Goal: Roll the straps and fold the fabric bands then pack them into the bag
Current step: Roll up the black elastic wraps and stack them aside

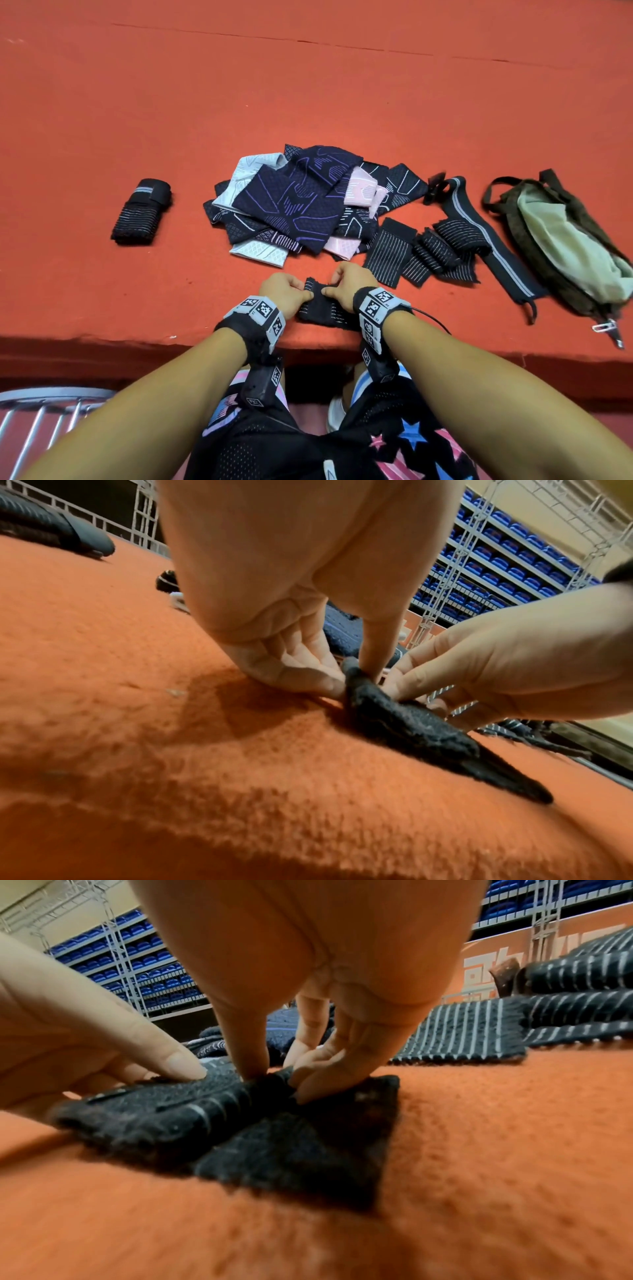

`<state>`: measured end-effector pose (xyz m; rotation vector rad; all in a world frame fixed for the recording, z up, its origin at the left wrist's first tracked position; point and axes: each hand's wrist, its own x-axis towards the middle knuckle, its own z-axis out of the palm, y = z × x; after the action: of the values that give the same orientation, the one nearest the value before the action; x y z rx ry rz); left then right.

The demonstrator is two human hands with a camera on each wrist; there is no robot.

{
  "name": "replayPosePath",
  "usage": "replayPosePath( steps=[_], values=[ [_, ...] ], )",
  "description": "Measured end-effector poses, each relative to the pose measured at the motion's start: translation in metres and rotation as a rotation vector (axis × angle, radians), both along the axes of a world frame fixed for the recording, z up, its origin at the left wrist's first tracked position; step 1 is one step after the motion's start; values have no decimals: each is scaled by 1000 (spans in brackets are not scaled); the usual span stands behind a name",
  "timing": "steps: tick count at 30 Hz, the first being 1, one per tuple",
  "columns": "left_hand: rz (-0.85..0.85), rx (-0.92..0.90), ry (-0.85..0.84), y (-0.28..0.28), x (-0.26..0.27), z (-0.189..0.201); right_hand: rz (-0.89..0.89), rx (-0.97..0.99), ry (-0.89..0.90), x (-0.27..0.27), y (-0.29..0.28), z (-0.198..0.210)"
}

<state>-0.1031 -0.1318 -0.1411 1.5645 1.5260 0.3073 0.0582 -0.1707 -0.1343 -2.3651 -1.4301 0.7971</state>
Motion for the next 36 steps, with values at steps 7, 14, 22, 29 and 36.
replayPosePath(
  steps=[7,14,22,29,36],
  values=[
    [-10,-20,-14,1,-4,-1,-41,-195,-174,12,-1,25],
    [-5,-16,-44,-3,-2,2,-133,-342,-156,20,-9,29],
    [11,-21,-82,-3,-6,-6,-158,-299,36,17,-9,25],
    [23,-28,-99,-4,-7,-7,-120,-197,65,2,1,25],
    [19,-63,-131,0,-9,-5,-256,-146,438,-15,5,18]
  ],
)
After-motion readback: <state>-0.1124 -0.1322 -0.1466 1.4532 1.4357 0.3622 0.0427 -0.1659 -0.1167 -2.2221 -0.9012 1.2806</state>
